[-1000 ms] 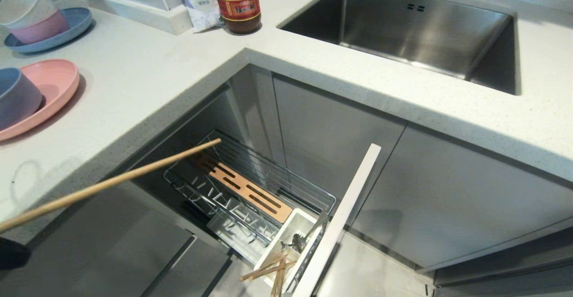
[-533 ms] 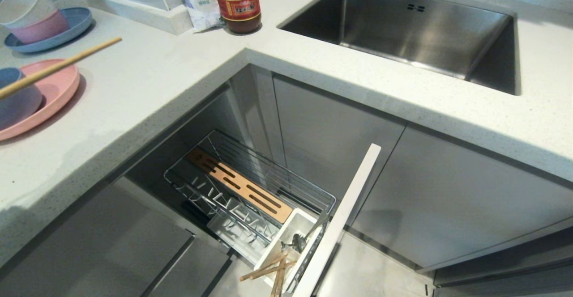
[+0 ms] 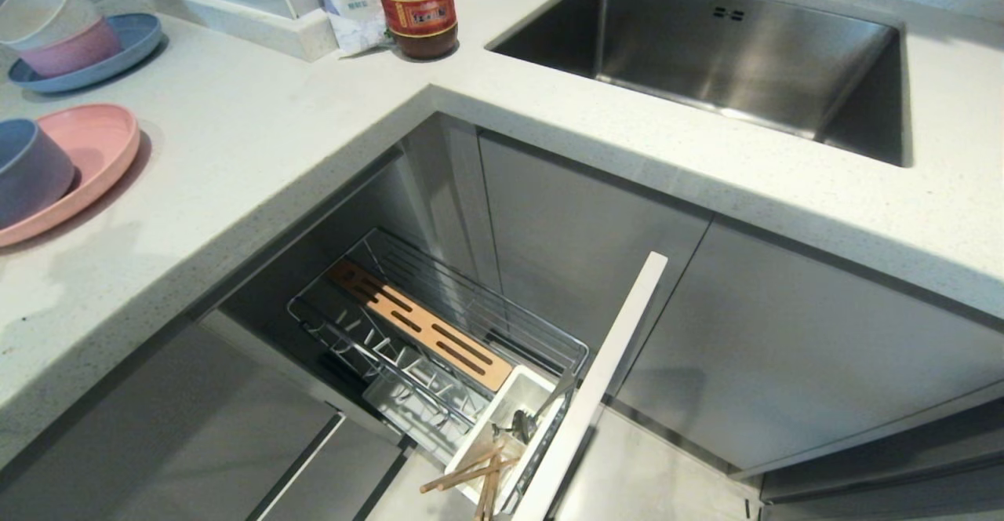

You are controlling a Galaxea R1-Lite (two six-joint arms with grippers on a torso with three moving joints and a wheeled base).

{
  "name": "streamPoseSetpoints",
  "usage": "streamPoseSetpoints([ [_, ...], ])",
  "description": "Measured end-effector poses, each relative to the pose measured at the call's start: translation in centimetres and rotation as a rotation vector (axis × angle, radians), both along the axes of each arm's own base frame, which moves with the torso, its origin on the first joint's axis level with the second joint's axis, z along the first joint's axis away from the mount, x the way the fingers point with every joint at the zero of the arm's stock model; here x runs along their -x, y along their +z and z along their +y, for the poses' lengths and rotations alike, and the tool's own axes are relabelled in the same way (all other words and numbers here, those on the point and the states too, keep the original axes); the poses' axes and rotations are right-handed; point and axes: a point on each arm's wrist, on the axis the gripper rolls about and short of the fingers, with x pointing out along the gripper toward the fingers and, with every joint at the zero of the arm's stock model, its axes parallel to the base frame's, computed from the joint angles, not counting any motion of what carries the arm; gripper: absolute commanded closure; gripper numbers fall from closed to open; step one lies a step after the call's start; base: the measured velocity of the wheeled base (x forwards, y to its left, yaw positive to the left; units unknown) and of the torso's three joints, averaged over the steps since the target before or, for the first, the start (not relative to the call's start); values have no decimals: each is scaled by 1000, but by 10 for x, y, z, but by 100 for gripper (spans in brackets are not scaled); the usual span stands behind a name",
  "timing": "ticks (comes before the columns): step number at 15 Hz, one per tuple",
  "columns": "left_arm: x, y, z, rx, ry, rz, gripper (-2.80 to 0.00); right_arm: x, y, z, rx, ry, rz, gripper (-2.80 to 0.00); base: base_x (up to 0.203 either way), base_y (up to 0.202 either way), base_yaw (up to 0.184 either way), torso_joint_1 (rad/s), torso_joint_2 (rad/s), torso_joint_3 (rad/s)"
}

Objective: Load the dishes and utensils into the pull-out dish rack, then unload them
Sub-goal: Take the chopsticks out of the cupboard

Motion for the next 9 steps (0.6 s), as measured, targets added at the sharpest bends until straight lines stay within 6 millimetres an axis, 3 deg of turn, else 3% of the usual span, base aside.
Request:
streamPoseSetpoints([
  [5, -13, -21, 22, 27, 366, 22, 0, 0, 0, 0, 0, 0, 0, 0, 0, 0, 0, 0, 0, 0],
  [9, -27, -32, 44, 92, 481, 77, 0, 0, 0, 0, 0, 0, 0, 0, 0, 0, 0, 0, 0, 0],
])
